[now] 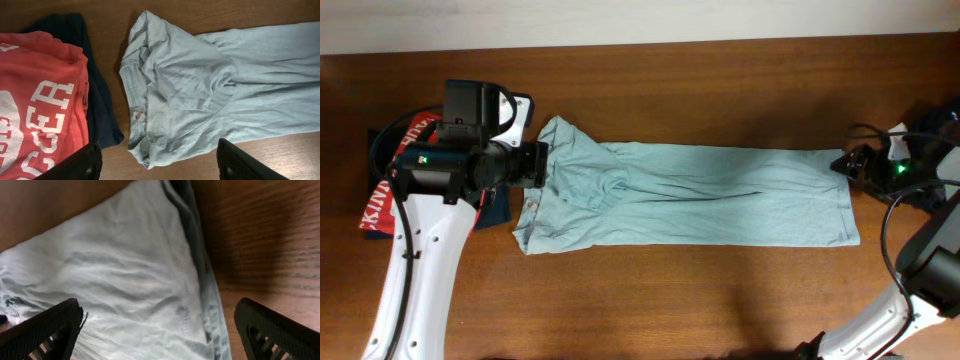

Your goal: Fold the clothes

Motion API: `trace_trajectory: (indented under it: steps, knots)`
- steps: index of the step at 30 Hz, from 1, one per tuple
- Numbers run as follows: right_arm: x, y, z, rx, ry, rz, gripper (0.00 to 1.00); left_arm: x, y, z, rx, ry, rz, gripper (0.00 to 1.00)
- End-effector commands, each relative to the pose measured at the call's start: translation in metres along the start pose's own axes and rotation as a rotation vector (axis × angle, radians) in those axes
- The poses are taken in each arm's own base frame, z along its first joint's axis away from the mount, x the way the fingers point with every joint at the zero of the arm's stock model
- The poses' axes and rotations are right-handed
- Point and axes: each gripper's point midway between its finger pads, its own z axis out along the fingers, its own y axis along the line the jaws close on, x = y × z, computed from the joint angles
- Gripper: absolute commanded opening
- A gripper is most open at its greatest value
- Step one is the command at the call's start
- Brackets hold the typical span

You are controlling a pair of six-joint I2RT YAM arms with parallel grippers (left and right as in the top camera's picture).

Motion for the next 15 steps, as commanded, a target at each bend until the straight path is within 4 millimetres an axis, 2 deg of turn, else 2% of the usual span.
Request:
trace_trajectory:
  steps: [1,8,15]
  knots:
    - [0.002,-0.007,0.011,-0.007,0.027,0.003,0.99,0.002,0.001,0.001,-0.005,0.005,-0.001,0.73]
    - [0.016,-0.026,0.025,0.007,0.083,0.058,0.99,0.005,0.001,0.001,-0.004,0.018,-0.001,0.73]
    - [0.034,-0.044,0.048,0.022,0.163,0.098,0.99,0.005,0.001,0.001,-0.004,0.018,-0.001,0.73]
